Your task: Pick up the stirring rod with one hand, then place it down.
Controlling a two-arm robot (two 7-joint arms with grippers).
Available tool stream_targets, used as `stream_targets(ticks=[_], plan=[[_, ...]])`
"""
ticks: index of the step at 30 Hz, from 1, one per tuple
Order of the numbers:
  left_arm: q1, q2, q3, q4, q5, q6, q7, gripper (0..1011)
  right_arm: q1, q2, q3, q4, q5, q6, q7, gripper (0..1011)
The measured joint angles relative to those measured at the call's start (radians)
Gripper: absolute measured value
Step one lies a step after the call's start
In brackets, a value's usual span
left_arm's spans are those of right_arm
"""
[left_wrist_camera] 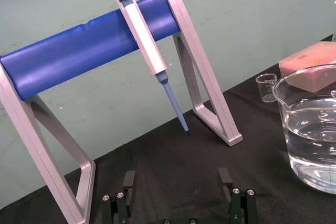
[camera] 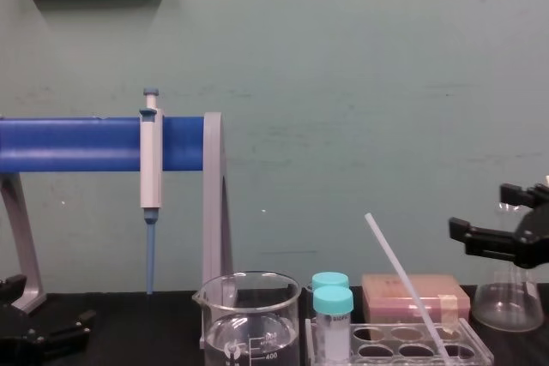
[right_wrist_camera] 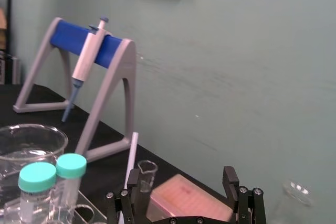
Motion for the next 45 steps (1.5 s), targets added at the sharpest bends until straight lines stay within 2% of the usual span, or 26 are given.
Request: stream_targets(ticks=[12,13,15,25,35,45], plan=[[0.000,0.000,0.000,0.000,0.000,0.000,0.000,1000,0.122,-0.063,-0.020,0.142,0.033,-0.009,0.175,1000],[0.000,0.000,0.000,0.000,0.000,0.000,0.000,1000,0.143,-0.076,-0.023,0.174,0.040,-0.005,0.207,1000],[0.000,0.000,0.000,0.000,0.000,0.000,0.000,1000,0.152,-0.081,-0.024,0.187,0.044,-0.003,0.219,1000],[0.000,0.000,0.000,0.000,0.000,0.000,0.000,1000,0.250,-0.147,-0.030,0.354,0.061,0.019,0.338,1000],[0.000,0.000,0.000,0.000,0.000,0.000,0.000,1000,0.311,-0.200,-0.030,0.472,0.065,0.024,0.425,1000],[0.000,0.000,0.000,0.000,0.000,0.000,0.000,1000,0.349,-0.239,-0.021,0.574,0.066,0.029,0.479,1000]])
